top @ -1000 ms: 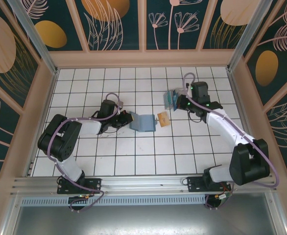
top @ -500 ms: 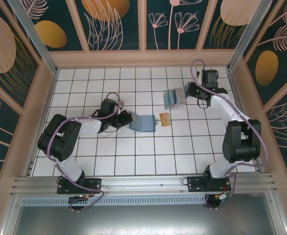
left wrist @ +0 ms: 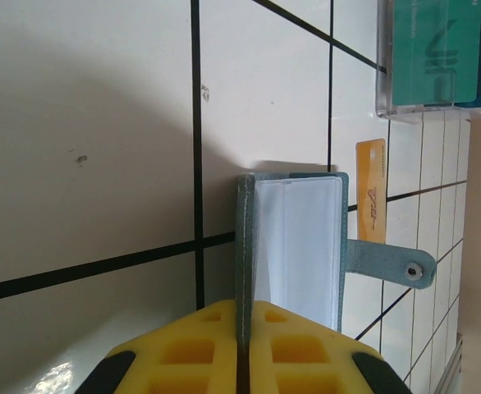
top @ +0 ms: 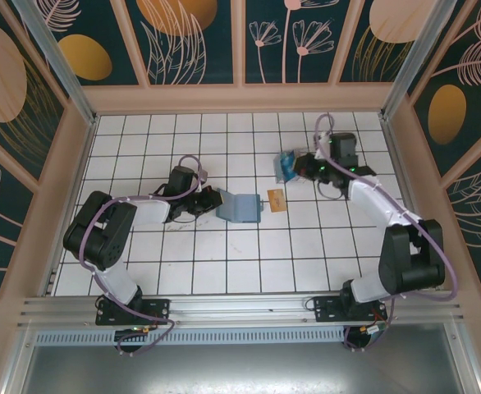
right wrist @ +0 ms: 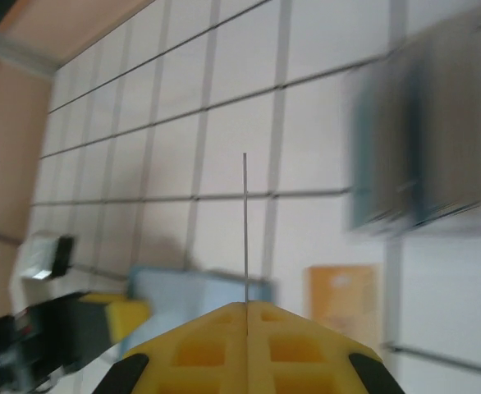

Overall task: Put the credit cards into the card holder
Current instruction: Insert the credit card into the card slot.

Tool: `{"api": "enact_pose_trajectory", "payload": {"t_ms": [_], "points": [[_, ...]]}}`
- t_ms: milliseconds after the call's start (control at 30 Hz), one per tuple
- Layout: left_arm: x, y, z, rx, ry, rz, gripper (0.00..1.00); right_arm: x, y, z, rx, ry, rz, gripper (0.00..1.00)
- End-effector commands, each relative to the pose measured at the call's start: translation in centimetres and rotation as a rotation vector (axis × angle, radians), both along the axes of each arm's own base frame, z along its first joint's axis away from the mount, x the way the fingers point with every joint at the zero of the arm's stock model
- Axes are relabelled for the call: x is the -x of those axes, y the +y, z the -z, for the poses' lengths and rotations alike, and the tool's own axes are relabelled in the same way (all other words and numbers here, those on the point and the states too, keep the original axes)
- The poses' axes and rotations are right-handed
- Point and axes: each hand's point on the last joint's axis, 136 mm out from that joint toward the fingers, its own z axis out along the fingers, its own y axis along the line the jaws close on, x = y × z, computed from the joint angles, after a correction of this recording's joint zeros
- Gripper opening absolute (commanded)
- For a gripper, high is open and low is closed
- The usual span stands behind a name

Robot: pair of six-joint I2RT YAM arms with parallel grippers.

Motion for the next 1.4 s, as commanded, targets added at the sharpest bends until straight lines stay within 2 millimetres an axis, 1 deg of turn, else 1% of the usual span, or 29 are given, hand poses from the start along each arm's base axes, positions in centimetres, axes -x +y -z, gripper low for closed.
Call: {"api": "enact_pose_trajectory", "payload": {"t_ms": [0, 100, 167, 300, 367, 400, 433, 467, 533, 633, 733, 867, 967, 1033, 1067, 1133, 1167, 1300, 1367], "points": [[-0.3, -0.5, -0.1, 0.026, -0.006, 0.014, 0.1, 3.6, 4.6, -0.8, -0.138, 0.039, -0.084, 0.0], [-0.1, -0.5, 0.1, 0.036, -0.005, 0.011, 0.1, 5.1, 6.2, 0.7, -0.169, 0.073, -0.113, 0.0], [-0.1, -0.5, 0.5, 0.023, 0.002, 0.018, 0.11, 5.7, 7.0, 1.6, -0.176, 0.093, -0.126, 0.0], [-0.1, -0.4, 1.0, 0.016, 0.009, 0.013, 0.15, 7.3, 9.0, 3.0, -0.227, 0.156, -0.154, 0.0], [-0.2, -0.4, 1.0, 0.017, 0.01, 0.01, 0.19, 8.3, 9.8, 4.0, -0.241, 0.183, -0.159, 0.0], [-0.2, -0.4, 0.9, 0.018, 0.009, 0.009, 0.23, 8.3, 9.8, 4.6, -0.236, 0.19, -0.15, 0.0], [-0.2, -0.4, 0.9, 0.017, 0.008, 0.007, 0.29, 8.9, 10.2, 5.3, -0.225, 0.204, -0.154, 0.0], [-0.3, -0.3, 0.8, 0.013, 0.0, 0.005, 0.31, 9.0, 10.3, 5.8, -0.22, 0.208, -0.157, 0.0], [-0.4, 0.0, 0.7, -0.004, -0.012, -0.001, 0.33, 9.1, 10.5, 6.6, -0.208, 0.213, -0.16, 0.0], [-0.3, 0.2, 1.0, -0.023, -0.004, 0.005, 0.33, 8.7, 10.4, 7.7, -0.19, 0.221, -0.158, 0.0], [-0.3, 0.7, 1.3, -0.053, -0.008, -0.004, 0.33, 8.3, 10.3, 8.1, -0.196, 0.219, -0.162, 0.0], [-0.4, 1.8, 1.6, -0.1, -0.015, -0.028, 0.33, 8.3, 11.0, 8.6, -0.193, 0.218, -0.215, 0.0], [-0.7, 2.4, 1.0, -0.129, -0.057, -0.044, 0.34, 8.2, 11.2, 9.8, -0.176, 0.226, -0.234, 0.0], [-0.8, 2.5, 0.9, -0.135, -0.059, -0.041, 0.34, 7.4, 10.5, 10.3, -0.189, 0.231, -0.215, 0.0], [-0.7, 2.5, 0.9, -0.137, -0.055, -0.035, 0.34, 7.3, 10.6, 10.3, -0.195, 0.233, -0.214, 0.0], [-0.4, 2.4, 1.0, -0.134, -0.054, -0.018, 0.19, 7.2, 10.5, 10.6, -0.2, 0.234, -0.204, 0.0], [-0.2, 2.5, 1.1, -0.137, -0.053, -0.011, 0.14, 7.1, 10.4, 10.6, -0.198, 0.234, -0.201, 0.0], [0.0, 2.5, 2.2, -0.163, -0.026, 0.008, 0.11, 6.8, 10.1, 11.0, -0.206, 0.243, -0.191, 0.0], [0.1, 2.3, 2.5, -0.151, -0.017, 0.02, 0.07, 6.5, 10.2, 11.1, -0.222, 0.251, -0.193, 0.0]]}}
